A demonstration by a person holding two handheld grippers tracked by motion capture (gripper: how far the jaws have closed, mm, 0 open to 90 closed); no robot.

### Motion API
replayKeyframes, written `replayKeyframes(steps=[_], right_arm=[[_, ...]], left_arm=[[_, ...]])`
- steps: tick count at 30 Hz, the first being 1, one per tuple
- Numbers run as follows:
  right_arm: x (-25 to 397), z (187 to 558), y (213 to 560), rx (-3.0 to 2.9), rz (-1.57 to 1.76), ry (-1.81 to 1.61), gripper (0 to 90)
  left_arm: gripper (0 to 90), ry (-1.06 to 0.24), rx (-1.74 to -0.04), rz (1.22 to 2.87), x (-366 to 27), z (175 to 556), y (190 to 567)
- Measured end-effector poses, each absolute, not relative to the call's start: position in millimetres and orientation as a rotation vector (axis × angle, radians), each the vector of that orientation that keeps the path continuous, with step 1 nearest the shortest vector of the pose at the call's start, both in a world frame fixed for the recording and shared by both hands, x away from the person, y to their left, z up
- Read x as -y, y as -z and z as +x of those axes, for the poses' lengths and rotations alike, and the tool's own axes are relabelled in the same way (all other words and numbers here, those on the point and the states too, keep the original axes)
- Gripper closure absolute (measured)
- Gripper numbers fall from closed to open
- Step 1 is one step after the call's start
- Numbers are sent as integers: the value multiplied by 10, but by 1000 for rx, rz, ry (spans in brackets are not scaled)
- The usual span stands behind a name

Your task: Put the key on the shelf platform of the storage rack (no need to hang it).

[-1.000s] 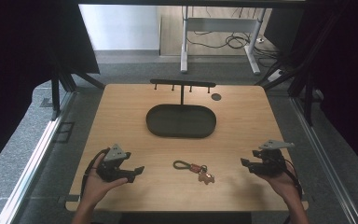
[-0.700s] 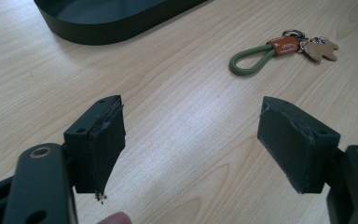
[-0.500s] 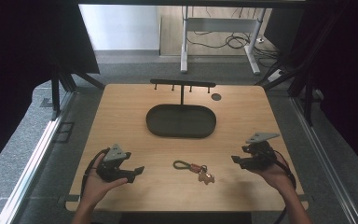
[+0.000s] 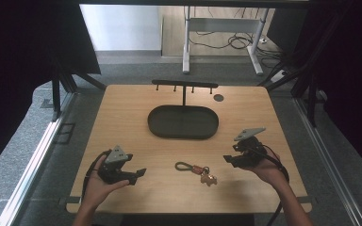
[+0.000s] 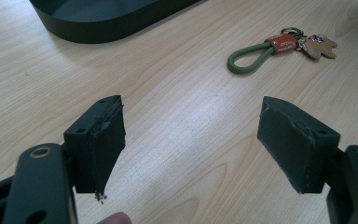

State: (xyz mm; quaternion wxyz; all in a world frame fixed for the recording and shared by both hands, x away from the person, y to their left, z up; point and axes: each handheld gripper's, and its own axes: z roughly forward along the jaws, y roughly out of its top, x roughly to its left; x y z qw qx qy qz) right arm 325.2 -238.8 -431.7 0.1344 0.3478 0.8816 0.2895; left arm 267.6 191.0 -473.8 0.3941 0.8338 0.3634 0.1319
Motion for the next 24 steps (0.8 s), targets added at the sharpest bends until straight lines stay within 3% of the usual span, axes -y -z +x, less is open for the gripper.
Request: replayKeyframes(steps=[24], right_arm=[[1899, 3412, 4370, -2696, 885, -746, 440]], left_arm=[[235, -328, -921, 2116, -1902, 2673, 4742]])
